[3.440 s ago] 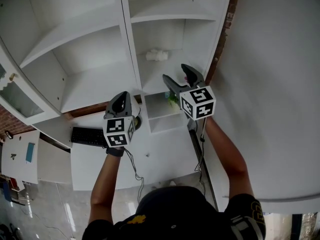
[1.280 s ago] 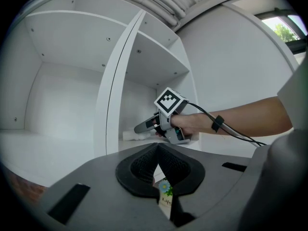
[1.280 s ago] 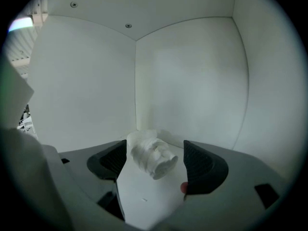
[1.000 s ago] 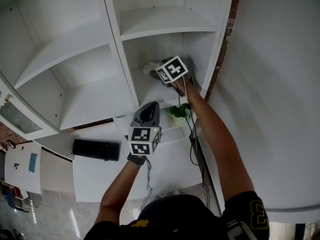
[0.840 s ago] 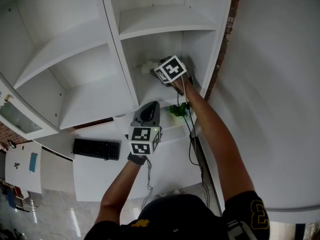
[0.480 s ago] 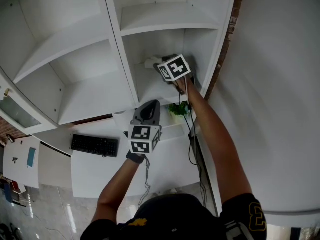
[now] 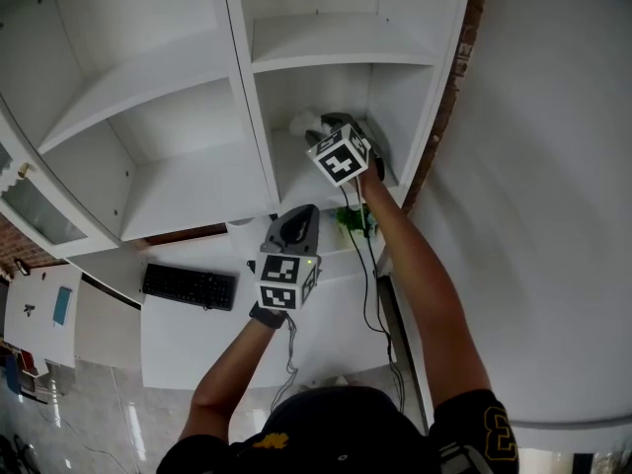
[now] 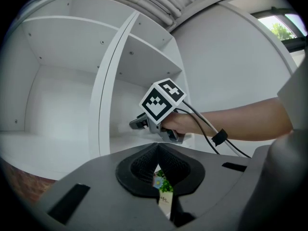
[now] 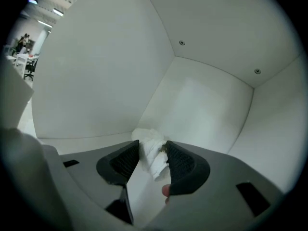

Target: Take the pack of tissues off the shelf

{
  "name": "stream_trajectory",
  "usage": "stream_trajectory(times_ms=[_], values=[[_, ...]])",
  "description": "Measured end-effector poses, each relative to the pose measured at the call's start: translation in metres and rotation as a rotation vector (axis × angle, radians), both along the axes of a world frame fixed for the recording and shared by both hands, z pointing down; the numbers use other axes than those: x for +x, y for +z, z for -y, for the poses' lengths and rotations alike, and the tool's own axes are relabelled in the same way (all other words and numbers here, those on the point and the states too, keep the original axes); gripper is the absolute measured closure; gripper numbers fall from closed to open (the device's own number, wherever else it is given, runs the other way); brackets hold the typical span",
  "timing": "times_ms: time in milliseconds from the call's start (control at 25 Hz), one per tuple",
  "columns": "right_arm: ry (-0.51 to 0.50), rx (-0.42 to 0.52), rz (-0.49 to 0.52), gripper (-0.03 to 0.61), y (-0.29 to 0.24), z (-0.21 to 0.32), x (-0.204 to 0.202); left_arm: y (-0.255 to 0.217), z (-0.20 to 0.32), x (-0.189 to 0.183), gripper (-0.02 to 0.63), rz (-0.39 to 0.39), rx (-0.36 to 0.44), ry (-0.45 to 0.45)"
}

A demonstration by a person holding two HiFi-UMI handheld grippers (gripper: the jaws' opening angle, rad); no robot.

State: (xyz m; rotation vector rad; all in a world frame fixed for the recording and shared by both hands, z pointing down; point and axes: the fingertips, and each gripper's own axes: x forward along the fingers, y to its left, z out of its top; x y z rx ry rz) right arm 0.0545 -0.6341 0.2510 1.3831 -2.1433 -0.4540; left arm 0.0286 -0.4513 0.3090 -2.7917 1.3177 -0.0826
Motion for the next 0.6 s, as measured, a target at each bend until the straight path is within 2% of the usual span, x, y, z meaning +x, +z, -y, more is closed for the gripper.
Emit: stream_trajectory(times_ms=[160, 320, 520, 600], values=[[0.023, -0.014, 0.099, 0.399, -0.004, -0.003, 0.010, -0.005, -0.005, -0.016, 0.595, -0.009, 0.009, -0.022], [0.088, -0.018, 0.210, 0.400, -0.008, -0.008, 0.025, -0.007, -0.009, -0.026, 0.595, -0.024, 0.008, -0.039], [0.151, 0.023, 0.121, 0.401, -0.010, -0.016, 0.026, -0.011, -0.020, -0.032, 0.595, -0.032, 0.020, -0.041], [0.168, 0.047, 0.117, 0.402, -0.013, -0.020, 0.027, -0.012, -0.023, -0.036, 0.595, -0.039, 0.020, -0.037]])
